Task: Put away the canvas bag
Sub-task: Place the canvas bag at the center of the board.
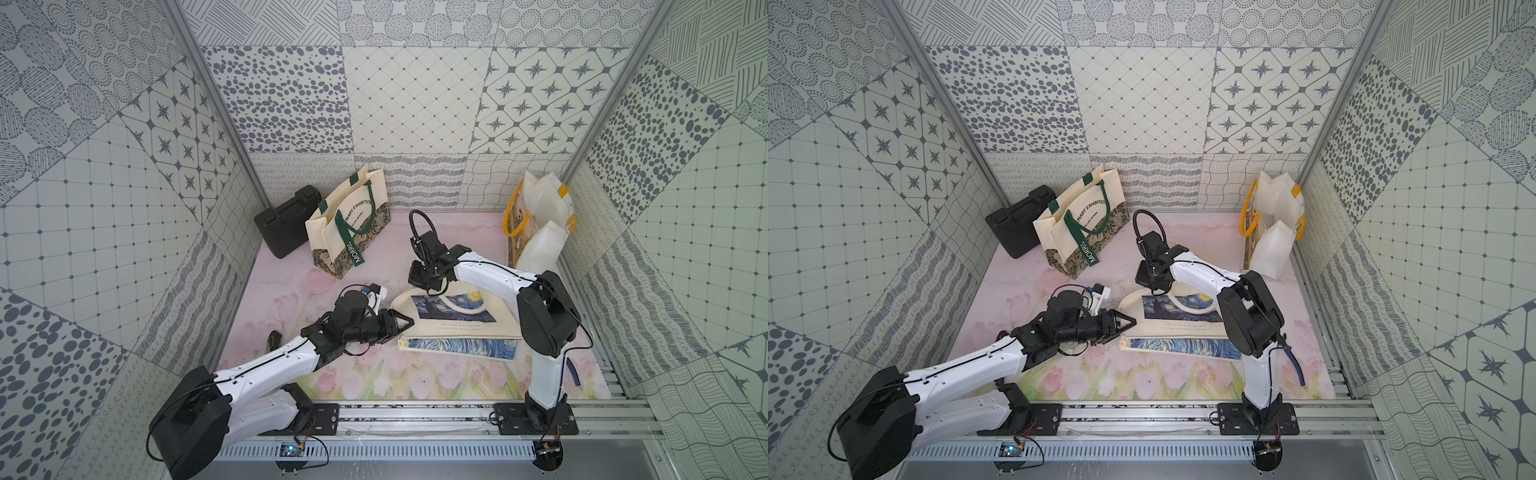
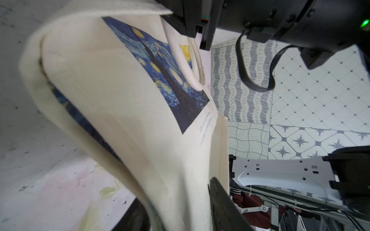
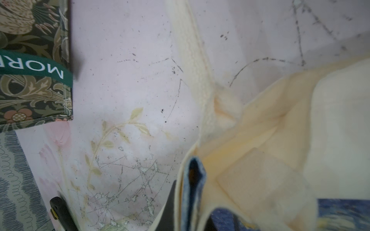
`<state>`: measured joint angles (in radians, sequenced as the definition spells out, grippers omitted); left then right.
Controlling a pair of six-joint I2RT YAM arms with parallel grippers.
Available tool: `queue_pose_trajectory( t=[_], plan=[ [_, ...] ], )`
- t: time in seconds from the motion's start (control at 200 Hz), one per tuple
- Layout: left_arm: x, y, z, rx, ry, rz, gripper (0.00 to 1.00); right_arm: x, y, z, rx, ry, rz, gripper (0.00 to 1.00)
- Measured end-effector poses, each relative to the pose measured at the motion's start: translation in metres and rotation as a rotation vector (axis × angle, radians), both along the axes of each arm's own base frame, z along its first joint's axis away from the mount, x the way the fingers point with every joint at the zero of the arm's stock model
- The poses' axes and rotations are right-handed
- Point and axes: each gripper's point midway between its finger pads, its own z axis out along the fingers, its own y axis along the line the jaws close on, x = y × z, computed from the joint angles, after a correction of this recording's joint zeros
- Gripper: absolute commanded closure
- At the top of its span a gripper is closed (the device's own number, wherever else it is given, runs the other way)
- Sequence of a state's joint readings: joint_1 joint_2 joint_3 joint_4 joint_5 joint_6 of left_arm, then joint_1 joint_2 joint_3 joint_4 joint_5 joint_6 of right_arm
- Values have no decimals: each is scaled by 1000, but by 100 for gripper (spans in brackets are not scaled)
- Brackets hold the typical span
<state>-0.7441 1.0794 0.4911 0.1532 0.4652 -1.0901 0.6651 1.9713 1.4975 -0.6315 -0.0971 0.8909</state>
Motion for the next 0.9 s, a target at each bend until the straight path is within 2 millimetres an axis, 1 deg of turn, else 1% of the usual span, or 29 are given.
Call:
queue_pose_trajectory(
  t=[0.12,0.16,0.21,0.28,0.35,0.42,0.47,0.615,0.69,0.76,0.825,0.84,0.9],
  plan=[
    [1,10,-6,64,-13,18,53,7,3,-9,3,24,-20,100],
    [1,14,-8,83,-20,28,53,9,3,-10,5,26,-25,98],
    [2,18,-9,102,-29,36,53,13,4,-9,7,25,-29,90],
    [3,23,-10,133,-43,44,53,18,3,-7,8,18,-36,83],
    [5,27,-10,170,-59,51,53,24,3,-3,10,6,-36,68],
    [9,31,-7,211,-79,61,54,28,2,2,18,-4,-32,55],
    [13,34,-6,248,-94,72,55,30,2,5,29,-4,-28,53],
    [28,48,-6,388,-125,115,57,31,-2,14,84,12,3,52],
    [34,53,-6,451,-142,127,57,26,-15,26,113,14,8,52],
    [39,56,-7,494,-153,130,57,17,-39,41,135,5,-8,52],
    [42,57,-10,522,-158,125,58,10,-70,57,138,-24,-45,52],
    [43,56,-11,527,-157,124,58,9,-82,62,135,-35,-63,52],
    [46,55,-16,548,-156,116,59,3,-113,76,118,-73,-105,52]
  ],
)
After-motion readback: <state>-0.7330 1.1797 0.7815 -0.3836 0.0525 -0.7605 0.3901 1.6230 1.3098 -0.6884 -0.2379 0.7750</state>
